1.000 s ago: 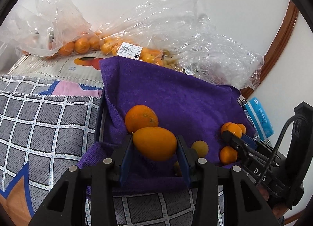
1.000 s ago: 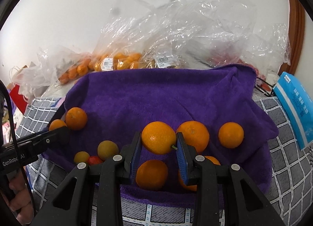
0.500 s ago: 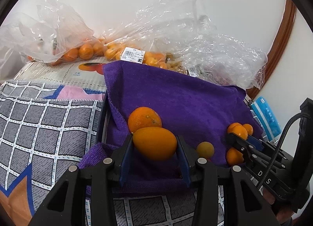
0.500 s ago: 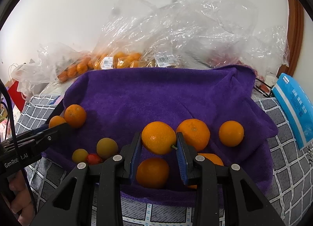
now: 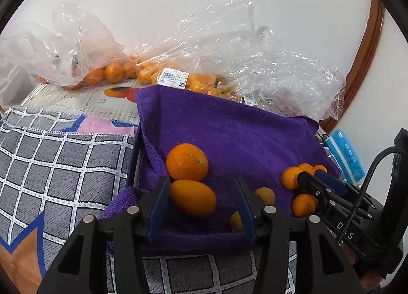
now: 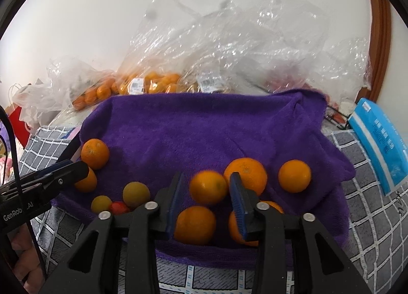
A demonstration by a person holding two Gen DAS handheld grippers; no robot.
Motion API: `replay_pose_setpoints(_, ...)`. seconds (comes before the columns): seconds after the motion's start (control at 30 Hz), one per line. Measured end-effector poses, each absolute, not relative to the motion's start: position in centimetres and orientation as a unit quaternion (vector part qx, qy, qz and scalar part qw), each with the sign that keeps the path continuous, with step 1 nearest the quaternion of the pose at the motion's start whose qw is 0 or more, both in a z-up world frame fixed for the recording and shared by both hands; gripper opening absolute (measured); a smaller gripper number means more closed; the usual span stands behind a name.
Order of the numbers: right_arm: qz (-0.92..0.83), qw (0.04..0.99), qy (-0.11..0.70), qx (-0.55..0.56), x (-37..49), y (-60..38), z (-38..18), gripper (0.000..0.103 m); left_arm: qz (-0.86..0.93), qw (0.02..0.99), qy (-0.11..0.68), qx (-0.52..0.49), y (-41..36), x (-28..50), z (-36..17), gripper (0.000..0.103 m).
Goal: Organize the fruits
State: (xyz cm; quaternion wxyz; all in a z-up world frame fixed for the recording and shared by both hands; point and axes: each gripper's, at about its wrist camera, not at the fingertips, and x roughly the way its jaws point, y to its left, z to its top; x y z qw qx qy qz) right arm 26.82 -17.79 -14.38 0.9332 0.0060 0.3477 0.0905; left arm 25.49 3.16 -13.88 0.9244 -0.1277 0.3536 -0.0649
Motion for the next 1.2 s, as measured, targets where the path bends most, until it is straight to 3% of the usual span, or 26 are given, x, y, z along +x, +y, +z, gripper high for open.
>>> replay_pose_setpoints(0.17, 0.08, 0.941, 0.329, 0.003, 26.3, -18.1, -13.2, 0.056, -0.063, 0.932, 0.338, -0.118, 3.2, 24.8, -12.8, 0.059)
replay_pose_setpoints(0.47, 0.077, 0.936, 0.343, 0.028, 24.9, -18.9, -9.7, 0.056, -0.07, 0.938, 0.324, -0.103, 3.0, 22.3, -8.8, 0.066)
replay_pose_setpoints(0.57, 0.059, 0.938, 0.34, 0.026, 23.0, -19.1, -8.1, 0.056, -0.065, 0.941, 0.32, -0.092, 3.0, 20.3, -7.5, 0.078)
replay_pose_setpoints(0.77, 0.039, 0.938, 0.34, 0.049, 18.1, -20.2, -5.1, 0.056, -0.062, 0.944, 0.312, -0.086, 2.5, 16.2, -5.6, 0.089)
replay_pose_setpoints(1.07, 0.012, 0.933, 0.356, 0.047, 11.5, -21.8, -3.7, 0.057, -0.05, 0.948, 0.307, -0.069, 0.6, 11.0, -3.6, 0.091)
replay_pose_setpoints(1.17, 0.016, 0.936, 0.349, 0.046, 9.4, -22.4, -3.5, 0.07, -0.047, 0.95, 0.301, -0.062, 0.1, 9.4, -3.1, 0.093)
replay_pose_setpoints(1.2, 0.017, 0.937, 0.345, 0.047, 8.7, -22.6, -3.4, 0.071, -0.044, 0.951, 0.3, -0.058, -0.1, 9.0, -3.0, 0.095)
